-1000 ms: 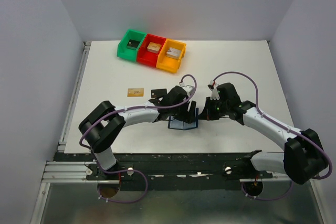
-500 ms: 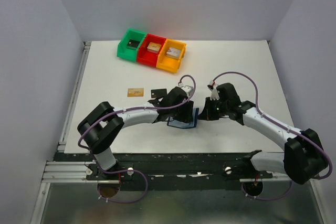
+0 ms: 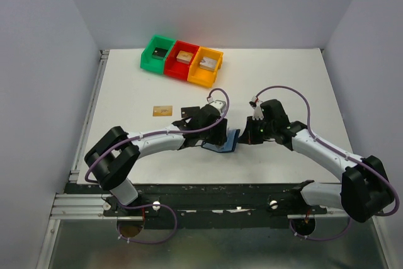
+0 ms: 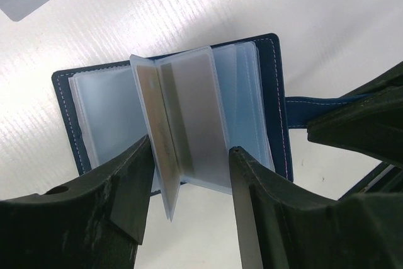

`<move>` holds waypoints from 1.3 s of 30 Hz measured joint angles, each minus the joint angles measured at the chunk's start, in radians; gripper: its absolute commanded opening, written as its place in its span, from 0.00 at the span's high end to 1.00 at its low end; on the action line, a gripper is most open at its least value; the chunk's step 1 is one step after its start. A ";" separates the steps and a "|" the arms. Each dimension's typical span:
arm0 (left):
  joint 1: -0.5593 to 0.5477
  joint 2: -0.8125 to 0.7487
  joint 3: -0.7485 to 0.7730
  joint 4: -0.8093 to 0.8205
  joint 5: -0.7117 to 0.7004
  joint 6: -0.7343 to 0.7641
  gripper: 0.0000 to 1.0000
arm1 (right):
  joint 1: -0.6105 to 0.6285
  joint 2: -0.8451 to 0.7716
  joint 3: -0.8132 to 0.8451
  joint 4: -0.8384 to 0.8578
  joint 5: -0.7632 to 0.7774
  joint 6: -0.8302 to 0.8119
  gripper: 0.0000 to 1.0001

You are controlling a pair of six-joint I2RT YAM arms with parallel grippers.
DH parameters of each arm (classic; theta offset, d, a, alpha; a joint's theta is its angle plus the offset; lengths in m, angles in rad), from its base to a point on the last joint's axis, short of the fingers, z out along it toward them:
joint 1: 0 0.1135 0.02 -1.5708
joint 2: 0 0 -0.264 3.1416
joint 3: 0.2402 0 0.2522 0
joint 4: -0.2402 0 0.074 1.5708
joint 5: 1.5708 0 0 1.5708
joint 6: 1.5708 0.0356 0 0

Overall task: Take the credit cards out of the card holder
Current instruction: Remove the credit card from the card holder.

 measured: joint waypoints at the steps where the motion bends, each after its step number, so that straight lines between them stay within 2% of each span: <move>1: 0.000 0.000 0.000 0.000 -0.003 0.000 0.35 | 0.000 0.000 0.000 0.000 0.000 0.000 1.00; 8: 0.000 0.000 0.000 -0.008 -0.017 0.005 0.28 | 0.000 0.000 0.000 0.000 0.000 0.000 1.00; 20: -0.040 0.066 0.075 -0.060 -0.014 0.054 0.22 | 0.000 0.000 0.000 0.000 0.001 0.000 0.99; 28: -0.050 0.071 0.084 -0.068 -0.014 0.070 0.19 | 0.000 0.001 0.000 -0.014 0.019 0.001 0.91; 39: -0.051 0.059 0.081 -0.084 -0.037 0.069 0.14 | 0.000 0.008 0.011 -0.039 0.054 0.001 0.91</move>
